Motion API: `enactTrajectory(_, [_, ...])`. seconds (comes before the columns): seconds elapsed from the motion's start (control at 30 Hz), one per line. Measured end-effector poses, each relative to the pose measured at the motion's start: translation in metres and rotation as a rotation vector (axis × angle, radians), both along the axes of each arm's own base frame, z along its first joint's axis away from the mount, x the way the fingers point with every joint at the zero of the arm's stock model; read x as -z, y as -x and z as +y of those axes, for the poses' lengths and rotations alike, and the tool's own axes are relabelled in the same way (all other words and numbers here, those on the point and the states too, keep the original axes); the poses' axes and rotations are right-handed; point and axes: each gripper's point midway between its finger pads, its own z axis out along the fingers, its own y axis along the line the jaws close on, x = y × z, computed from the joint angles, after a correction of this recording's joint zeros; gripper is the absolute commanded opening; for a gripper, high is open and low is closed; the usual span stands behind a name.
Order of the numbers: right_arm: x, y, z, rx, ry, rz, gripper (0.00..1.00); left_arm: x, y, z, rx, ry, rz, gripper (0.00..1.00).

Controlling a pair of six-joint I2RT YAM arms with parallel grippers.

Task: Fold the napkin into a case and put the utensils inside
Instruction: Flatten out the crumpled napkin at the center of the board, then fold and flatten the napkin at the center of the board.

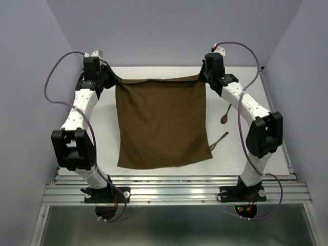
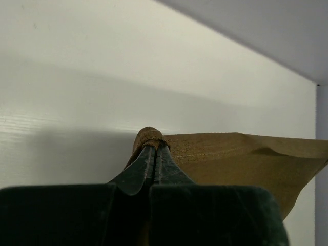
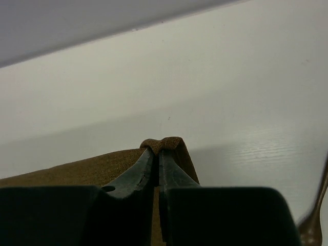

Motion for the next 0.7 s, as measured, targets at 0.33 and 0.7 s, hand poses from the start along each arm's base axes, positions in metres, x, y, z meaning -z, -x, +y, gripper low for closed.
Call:
enactTrajectory(0.33, [0.102,-0.089,0.001,-0.025,-0.013,0.147,0.01,0.118,-0.055,0.013,-0.040,0.021,0.253,0.00])
enactTrajectory(0.7, [0.108,-0.124,0.008,-0.065,-0.093,0.124,0.01,0.138,-0.100,0.015,-0.020,0.058,0.261,0.00])
